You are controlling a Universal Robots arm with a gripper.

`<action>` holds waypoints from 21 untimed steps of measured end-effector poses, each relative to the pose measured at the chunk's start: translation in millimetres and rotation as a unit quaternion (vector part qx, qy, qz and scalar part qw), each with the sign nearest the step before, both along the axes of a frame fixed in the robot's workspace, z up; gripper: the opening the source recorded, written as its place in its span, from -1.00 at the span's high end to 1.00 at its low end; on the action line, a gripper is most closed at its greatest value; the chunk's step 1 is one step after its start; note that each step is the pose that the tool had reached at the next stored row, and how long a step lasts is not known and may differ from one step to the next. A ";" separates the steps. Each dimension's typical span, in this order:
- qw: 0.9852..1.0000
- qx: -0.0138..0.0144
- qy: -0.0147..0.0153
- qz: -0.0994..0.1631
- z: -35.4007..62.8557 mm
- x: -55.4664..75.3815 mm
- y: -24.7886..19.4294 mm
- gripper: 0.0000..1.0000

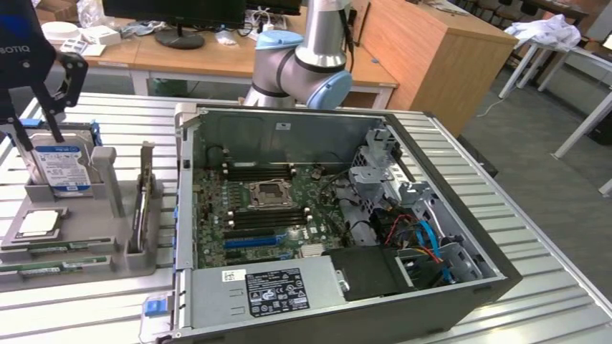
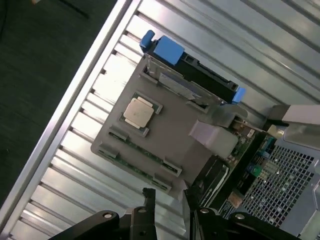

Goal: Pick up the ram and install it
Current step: 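Pick up the ram and move it above insertion slot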

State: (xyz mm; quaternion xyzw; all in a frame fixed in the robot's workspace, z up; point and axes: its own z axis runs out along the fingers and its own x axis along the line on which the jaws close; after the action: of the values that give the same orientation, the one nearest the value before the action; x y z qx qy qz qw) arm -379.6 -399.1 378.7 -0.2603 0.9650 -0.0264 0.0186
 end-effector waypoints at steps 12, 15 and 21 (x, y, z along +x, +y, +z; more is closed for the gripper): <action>0.994 0.000 0.005 0.109 -15.0 0.0 0.0 0.29; 0.991 0.000 0.006 0.136 -19.0 0.0 0.0 0.29; 0.982 0.000 0.008 0.190 -26.3 0.0 0.0 0.29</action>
State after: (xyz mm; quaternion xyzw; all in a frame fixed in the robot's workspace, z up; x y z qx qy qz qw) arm -379.6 -399.1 352.4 -0.4395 0.8979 -0.0208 0.0159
